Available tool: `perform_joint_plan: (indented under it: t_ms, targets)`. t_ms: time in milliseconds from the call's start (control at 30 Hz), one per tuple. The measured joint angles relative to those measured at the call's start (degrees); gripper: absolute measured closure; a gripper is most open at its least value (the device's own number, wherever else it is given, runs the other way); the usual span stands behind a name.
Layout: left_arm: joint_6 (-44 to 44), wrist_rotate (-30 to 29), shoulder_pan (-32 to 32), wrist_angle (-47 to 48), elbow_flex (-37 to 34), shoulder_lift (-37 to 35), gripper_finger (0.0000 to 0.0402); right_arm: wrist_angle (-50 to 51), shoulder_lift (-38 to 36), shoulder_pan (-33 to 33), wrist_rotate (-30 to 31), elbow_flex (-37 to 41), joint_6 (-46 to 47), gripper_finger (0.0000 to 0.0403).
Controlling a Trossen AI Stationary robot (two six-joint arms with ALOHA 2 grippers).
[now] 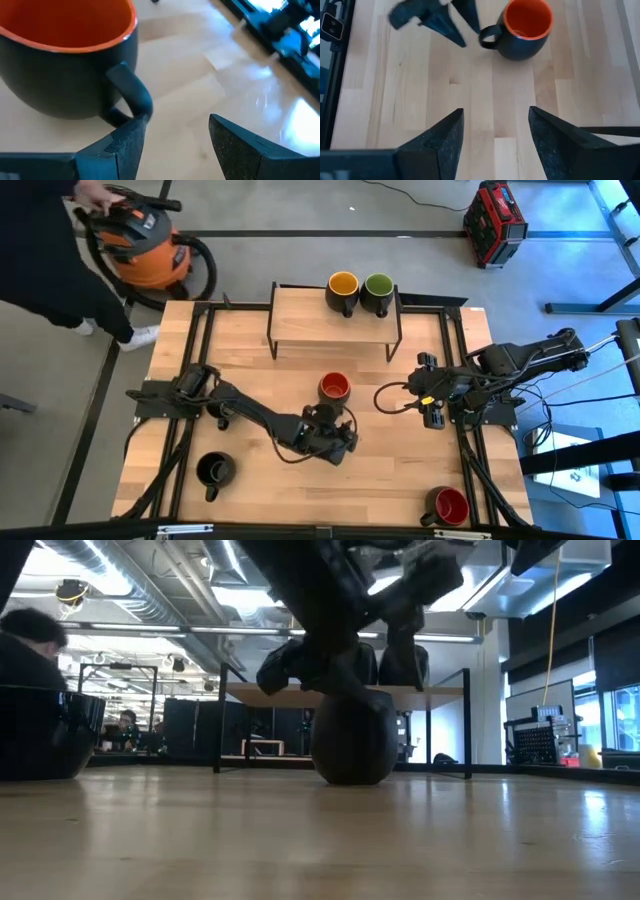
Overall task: Place coffee mugs
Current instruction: Put the orange mug on the shelf
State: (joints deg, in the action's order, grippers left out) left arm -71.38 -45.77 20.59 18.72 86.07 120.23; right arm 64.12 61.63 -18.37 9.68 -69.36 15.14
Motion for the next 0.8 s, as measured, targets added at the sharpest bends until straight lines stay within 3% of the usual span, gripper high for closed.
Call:
perform_joint_plan:
  t_ms: [333,633,800]
  targets:
    - [-5.1,-0.4,-1.4,8.7,0.0,0.7,0.0186,0.5,0.0,0.0,-0.2,0.0,0.9,0.0194]
    - [-15.5,-3.0,-0.9,21.4,0.0,-0.9,0.0186,0.4,0.0,0.0,-0.2,0.0,1.0,0.0194]
    - [-13.2,-2.4,-0.3,16.3,0.0,-2.2,0.0186,0.3,0.0,0.0,-0.2,0.0,1.0,0.0194]
